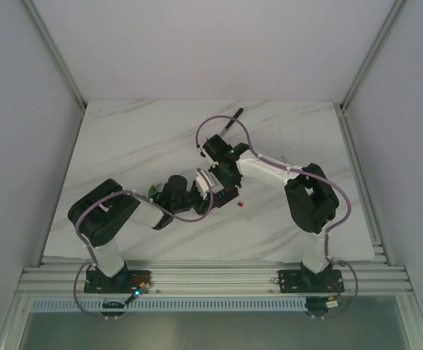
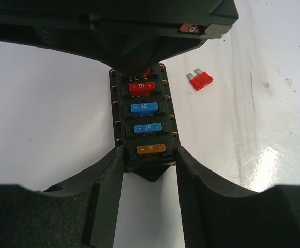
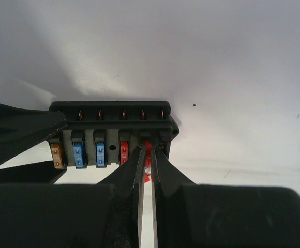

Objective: Snap on the fuse box
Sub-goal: Adjust the fuse in the fuse box base.

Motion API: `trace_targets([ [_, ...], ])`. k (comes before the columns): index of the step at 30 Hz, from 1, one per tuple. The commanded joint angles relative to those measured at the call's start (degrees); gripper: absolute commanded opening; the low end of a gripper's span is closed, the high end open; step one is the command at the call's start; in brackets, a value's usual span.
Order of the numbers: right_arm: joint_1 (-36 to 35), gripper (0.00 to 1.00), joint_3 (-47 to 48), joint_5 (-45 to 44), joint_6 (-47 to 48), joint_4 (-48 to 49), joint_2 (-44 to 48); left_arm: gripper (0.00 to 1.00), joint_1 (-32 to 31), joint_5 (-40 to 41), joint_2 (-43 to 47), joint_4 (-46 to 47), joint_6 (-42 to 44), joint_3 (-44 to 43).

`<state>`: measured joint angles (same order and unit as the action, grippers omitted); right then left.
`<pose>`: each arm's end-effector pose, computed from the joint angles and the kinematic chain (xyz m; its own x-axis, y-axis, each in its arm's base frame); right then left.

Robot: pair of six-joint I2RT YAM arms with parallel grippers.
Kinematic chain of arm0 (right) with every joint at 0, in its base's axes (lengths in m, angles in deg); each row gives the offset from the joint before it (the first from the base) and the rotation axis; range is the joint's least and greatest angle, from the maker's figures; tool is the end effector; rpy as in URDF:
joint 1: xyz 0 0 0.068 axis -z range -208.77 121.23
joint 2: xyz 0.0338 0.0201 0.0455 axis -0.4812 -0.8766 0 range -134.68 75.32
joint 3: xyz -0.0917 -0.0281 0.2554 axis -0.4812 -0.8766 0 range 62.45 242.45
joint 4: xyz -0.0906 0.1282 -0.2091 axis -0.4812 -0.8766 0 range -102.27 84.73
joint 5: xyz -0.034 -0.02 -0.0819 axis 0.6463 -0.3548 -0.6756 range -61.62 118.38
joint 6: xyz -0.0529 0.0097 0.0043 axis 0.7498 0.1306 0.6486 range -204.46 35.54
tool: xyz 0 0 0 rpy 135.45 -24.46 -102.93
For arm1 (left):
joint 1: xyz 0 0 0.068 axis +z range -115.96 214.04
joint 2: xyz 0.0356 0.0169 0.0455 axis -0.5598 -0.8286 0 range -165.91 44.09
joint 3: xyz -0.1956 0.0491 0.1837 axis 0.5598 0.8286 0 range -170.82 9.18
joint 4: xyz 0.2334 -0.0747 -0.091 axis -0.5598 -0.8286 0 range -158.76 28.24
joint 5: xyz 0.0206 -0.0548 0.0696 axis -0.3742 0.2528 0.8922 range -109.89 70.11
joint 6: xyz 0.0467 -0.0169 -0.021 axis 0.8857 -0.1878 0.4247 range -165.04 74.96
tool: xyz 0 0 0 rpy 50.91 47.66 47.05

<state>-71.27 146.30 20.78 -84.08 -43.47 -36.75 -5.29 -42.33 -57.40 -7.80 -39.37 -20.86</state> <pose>0.3033 0.2716 0.1949 -0.6715 -0.6243 -0.3992 -0.6351 0.7624 -0.1239 0.2308 -0.2067 0.1269 -0.1457 0.2375 -0.9604 0.8861 0.4630 -0.0199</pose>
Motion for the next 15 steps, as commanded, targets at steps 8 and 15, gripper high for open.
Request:
trace_targets([
  [8,-1.77,0.0,-3.64,9.7,-1.79,-1.39,-3.08,0.51,0.4,-0.28,-1.23,-4.91,0.5,0.68],
  [15,-1.51,0.0,-4.68,5.83,-2.18,-1.78,-5.91,0.51,0.39,-0.24,-0.82,-4.97,0.52,0.77],
])
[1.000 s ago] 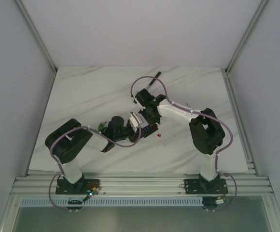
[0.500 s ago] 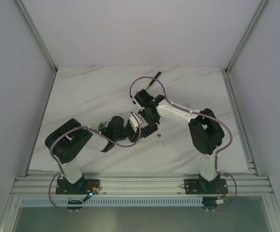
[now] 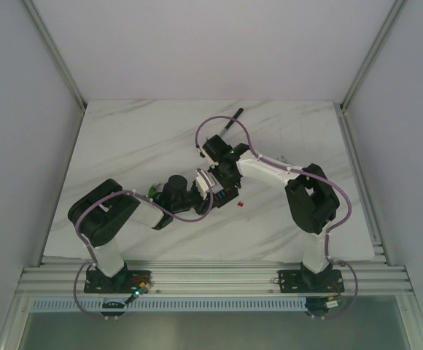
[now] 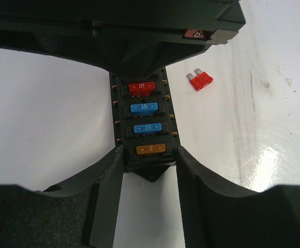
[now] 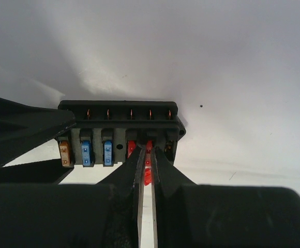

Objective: Snap on the fuse box
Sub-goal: Adjust the fuse in the fuse box base.

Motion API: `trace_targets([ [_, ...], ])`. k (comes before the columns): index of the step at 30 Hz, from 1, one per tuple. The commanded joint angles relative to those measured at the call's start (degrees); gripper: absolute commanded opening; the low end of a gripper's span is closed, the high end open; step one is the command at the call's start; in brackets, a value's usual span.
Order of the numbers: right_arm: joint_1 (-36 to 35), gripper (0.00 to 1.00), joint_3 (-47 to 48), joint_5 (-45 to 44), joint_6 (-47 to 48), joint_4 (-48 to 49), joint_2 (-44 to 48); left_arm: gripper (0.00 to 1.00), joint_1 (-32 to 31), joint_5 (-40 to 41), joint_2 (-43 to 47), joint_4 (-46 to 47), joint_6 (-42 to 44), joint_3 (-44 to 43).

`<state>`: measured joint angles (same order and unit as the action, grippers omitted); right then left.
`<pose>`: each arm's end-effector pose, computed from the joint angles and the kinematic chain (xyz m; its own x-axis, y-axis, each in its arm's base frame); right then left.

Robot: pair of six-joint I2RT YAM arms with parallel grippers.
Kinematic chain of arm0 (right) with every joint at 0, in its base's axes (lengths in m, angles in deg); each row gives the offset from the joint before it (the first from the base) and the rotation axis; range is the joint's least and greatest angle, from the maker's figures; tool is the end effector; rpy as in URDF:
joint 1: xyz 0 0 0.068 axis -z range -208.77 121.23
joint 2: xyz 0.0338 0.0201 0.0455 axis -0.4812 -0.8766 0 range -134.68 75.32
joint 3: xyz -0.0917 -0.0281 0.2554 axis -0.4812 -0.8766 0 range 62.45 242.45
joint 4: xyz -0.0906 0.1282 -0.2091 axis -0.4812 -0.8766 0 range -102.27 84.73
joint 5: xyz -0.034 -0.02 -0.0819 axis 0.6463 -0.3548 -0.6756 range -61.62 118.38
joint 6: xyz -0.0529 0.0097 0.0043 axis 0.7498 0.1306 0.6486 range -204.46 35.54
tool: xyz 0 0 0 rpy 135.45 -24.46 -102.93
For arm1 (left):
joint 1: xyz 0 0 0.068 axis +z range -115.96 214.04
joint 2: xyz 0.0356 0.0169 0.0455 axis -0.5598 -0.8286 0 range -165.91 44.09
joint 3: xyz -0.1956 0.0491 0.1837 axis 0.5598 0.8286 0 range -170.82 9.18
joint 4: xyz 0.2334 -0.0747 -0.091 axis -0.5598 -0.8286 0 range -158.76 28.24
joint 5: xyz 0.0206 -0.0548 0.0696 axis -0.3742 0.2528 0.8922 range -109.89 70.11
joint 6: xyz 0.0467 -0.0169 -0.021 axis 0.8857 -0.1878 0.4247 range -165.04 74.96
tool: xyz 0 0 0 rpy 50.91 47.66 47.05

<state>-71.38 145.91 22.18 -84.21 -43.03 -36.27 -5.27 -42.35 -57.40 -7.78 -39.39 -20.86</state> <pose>0.3015 0.2721 0.1964 -0.6690 -0.6213 -0.4080 -0.6435 0.7588 -0.1004 0.2309 -0.2066 0.1269 -0.1458 0.2370 -0.9605 0.8861 0.4631 -0.0202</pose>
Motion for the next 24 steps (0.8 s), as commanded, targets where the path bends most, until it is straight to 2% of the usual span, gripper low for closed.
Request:
trace_targets([
  [1,-1.23,0.0,-4.48,4.04,-2.18,-2.25,-6.85,0.51,0.37,-0.22,-0.81,-5.02,0.51,0.77],
  [24,3.5,0.0,-11.48,0.32,-2.36,0.87,-14.92,0.51,0.44,-0.57,-0.96,-4.92,0.59,0.94],
])
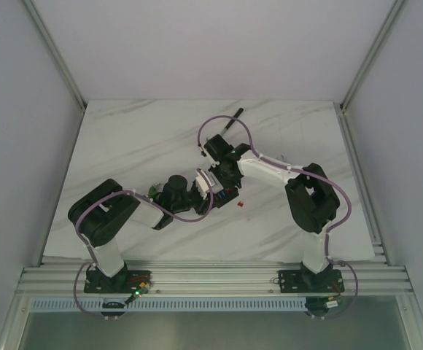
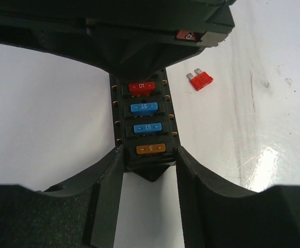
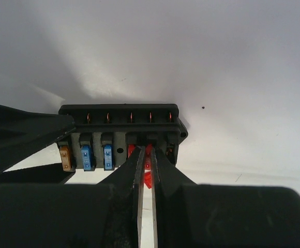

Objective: Snap on the fuse box
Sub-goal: Adjust the fuse in the fuse box base.

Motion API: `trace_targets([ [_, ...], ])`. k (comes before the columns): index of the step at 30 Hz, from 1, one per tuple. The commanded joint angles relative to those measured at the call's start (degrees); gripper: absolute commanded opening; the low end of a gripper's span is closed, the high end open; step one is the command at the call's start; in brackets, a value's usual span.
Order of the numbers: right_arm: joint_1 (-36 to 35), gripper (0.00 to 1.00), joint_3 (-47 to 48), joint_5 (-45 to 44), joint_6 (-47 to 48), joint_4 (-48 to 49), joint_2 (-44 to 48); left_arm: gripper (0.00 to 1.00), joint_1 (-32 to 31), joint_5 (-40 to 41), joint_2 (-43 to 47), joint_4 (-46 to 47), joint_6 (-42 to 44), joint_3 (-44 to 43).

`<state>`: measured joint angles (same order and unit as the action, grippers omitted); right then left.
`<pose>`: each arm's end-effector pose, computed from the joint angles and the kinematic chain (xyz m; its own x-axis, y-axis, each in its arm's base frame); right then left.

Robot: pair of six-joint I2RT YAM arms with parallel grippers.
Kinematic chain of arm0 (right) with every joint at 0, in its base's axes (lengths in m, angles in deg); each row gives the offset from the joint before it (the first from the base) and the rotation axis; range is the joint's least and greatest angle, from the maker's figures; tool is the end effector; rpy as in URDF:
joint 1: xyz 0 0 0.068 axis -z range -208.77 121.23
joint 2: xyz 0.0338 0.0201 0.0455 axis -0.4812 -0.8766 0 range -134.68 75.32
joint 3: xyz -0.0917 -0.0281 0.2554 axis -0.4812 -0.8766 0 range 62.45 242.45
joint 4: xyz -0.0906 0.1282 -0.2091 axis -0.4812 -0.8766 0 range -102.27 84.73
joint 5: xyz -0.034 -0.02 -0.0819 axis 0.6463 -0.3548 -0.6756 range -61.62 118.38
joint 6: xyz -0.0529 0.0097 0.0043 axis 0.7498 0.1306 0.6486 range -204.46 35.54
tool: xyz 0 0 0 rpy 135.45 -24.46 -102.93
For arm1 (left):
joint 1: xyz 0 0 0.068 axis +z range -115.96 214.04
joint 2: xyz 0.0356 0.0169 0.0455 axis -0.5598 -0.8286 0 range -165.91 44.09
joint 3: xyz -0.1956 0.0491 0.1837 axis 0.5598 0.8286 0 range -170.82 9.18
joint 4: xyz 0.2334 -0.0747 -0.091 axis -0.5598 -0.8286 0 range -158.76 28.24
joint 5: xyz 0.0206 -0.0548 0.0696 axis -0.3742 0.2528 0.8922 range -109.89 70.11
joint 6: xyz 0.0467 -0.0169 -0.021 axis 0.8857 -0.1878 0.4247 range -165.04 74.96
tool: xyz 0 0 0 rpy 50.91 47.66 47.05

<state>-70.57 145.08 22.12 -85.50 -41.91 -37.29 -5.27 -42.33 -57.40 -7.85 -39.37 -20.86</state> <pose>0.3060 0.2684 0.1863 -0.6956 -0.5977 -0.3985 -0.6178 0.7808 -0.0929 0.2308 -0.2066 0.1268 -0.1464 0.2380 -0.9602 0.8860 0.4633 -0.0202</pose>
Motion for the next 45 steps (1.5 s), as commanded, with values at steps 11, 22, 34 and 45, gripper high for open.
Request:
trace_targets([
  [11,3.08,0.0,-12.03,1.54,-1.46,1.58,-14.06,0.51,0.49,-0.67,-0.56,-4.89,0.58,1.25],
  [22,0.53,0.17,-3.54,4.96,-2.74,-0.13,1.37,0.51,0.45,-2.07,-0.56,-5.55,0.92,0.93],
  [34,0.58,0.26,-0.8,3.54,-4.48,-0.13,5.43,0.51,0.46,-3.14,-1.13,-6.91,1.54,0.22],
  [45,0.67,0.0,-1.49,3.69,-3.63,-1.55,1.45,0.51,0.46,-3.31,-1.52,-7.22,1.62,-0.02],
])
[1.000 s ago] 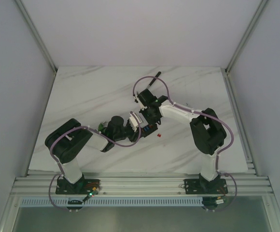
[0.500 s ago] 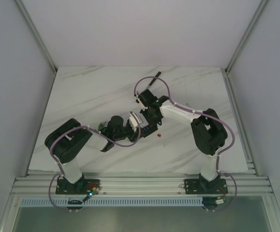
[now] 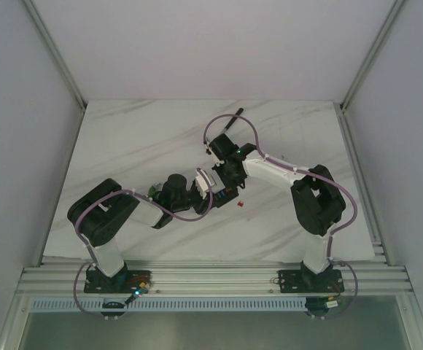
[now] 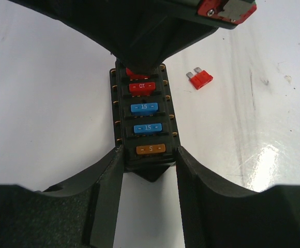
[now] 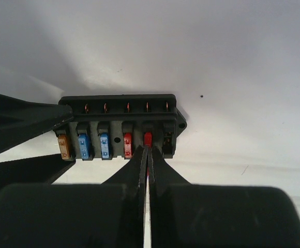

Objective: Snap on the fuse box
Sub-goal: Adjust the fuse in the fuse box base.

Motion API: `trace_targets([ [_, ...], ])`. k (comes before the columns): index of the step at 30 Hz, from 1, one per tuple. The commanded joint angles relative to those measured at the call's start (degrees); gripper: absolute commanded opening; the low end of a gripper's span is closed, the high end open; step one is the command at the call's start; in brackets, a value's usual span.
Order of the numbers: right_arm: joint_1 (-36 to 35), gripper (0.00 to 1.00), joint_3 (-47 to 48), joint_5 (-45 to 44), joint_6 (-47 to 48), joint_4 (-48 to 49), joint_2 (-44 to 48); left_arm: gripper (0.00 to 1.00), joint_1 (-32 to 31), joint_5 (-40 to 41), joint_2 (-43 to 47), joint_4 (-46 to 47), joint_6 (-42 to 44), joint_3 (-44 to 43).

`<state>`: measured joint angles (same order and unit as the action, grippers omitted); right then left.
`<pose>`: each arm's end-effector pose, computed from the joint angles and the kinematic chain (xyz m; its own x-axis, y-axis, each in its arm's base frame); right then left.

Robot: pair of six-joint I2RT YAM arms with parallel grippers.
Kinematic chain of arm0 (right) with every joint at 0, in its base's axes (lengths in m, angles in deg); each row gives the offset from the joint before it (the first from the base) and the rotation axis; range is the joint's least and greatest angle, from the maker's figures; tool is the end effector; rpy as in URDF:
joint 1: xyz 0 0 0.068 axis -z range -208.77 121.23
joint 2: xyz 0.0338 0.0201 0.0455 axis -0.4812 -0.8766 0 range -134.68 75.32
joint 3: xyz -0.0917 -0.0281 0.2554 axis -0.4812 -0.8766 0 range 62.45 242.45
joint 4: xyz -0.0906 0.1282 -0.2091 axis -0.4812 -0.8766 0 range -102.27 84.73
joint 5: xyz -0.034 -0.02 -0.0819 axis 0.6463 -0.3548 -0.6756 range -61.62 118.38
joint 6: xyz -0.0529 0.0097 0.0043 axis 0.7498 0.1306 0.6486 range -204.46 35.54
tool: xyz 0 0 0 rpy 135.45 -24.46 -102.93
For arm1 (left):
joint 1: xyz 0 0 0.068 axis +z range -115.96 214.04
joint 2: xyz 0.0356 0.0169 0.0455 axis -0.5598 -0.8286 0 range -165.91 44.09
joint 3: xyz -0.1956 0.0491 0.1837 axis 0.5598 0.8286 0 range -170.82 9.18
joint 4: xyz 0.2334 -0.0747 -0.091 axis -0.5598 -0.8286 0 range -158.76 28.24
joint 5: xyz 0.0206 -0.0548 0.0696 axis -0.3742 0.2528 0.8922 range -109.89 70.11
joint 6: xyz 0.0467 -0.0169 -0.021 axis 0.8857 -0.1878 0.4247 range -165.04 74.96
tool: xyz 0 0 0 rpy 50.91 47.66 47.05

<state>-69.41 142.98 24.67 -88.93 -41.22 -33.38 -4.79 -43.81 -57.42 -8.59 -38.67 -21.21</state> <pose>0.3025 0.2566 0.2022 -0.7296 -0.5238 -0.4397 -0.5734 0.8189 -0.0240 0.2326 -0.2057 0.1270 -0.1417 0.2443 -0.9593 0.8949 0.4459 -0.0186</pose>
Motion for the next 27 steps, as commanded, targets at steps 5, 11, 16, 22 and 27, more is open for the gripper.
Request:
trace_targets([
  [5,-0.25,0.0,-2.05,0.58,0.35,-2.6,-6.11,0.51,-0.02,-1.91,-1.41,-6.5,0.99,0.3],
  [11,-0.23,0.0,-4.79,1.86,1.42,-2.41,-11.27,0.51,-0.02,-1.92,-1.49,-6.5,0.93,0.32],
  [16,-0.48,0.0,-5.84,2.02,1.66,-1.31,-15.7,0.51,-0.04,-2.02,-1.84,-6.5,1.03,0.16],
  [22,-1.49,0.0,-6.86,3.51,1.63,0.5,-21.8,0.51,-0.04,-1.92,-2.43,-6.37,0.97,0.0],
  [27,-2.37,0.0,-7.16,4.19,1.12,1.78,-25.37,0.51,-0.02,-1.83,-2.58,-6.23,0.97,0.06],
])
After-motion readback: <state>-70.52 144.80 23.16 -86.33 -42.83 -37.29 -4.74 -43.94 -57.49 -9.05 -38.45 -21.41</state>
